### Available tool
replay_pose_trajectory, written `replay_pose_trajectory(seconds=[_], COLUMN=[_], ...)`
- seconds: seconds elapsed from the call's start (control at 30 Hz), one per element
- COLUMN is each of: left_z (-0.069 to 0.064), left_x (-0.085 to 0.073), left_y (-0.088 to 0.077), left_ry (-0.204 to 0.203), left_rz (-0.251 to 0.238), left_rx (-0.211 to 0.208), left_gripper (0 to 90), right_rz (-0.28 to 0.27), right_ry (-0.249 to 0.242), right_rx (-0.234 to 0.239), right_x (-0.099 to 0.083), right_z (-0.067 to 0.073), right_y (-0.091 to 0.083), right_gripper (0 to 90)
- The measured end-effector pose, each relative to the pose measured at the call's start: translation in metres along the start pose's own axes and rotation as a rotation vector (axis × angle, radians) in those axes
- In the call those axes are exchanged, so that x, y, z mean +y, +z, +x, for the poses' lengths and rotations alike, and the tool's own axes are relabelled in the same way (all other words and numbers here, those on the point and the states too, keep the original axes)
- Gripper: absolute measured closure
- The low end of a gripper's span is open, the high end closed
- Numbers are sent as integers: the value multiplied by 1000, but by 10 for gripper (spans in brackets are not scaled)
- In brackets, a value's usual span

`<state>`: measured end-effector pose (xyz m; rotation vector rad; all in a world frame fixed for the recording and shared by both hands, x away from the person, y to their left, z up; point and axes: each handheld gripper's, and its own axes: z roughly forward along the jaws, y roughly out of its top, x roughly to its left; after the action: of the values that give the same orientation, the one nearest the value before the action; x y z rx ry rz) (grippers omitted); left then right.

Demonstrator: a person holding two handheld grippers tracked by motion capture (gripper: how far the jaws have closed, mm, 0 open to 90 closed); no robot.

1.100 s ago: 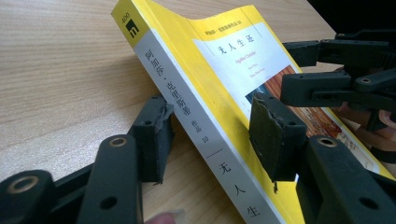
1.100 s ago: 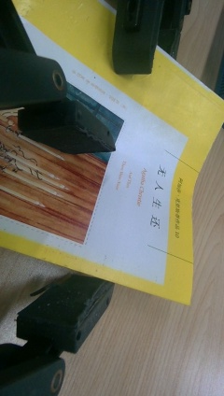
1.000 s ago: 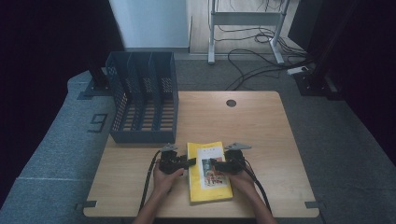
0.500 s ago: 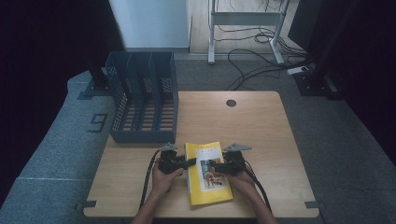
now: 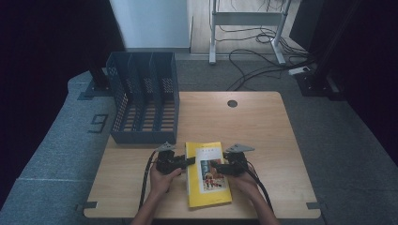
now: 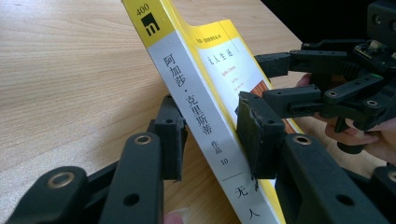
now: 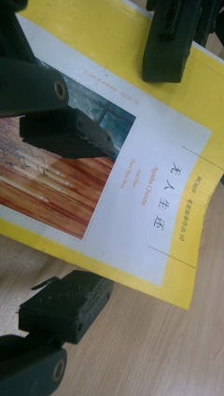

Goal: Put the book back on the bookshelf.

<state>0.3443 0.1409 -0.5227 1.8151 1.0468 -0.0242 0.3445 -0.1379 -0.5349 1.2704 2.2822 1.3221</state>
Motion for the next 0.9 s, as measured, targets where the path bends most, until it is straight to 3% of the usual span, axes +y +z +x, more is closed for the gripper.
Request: replay_pose_trajectory(seconds=[0.2,0.27,0.6,0.9], left_z=[-7,-10,-18,-34], left_x=[1,2,6,9], left_y=[-4,-6,-14,-21], left_ry=[18,28,66,136], left_rz=[-45,-52,-84,-109], left_rx=[-15,-27,-68,-80], left_gripper=[651,662,680,691], right_rz=[-8,-28,-52,-98], right_ry=[22,50,84,92], right_rx=[25,50,94,133], right_x=[2,5,8,13], right_z=[-3,-4,-3,-4], right_y=[-4,-7,-12,-22], right_gripper=[291,268,205,180])
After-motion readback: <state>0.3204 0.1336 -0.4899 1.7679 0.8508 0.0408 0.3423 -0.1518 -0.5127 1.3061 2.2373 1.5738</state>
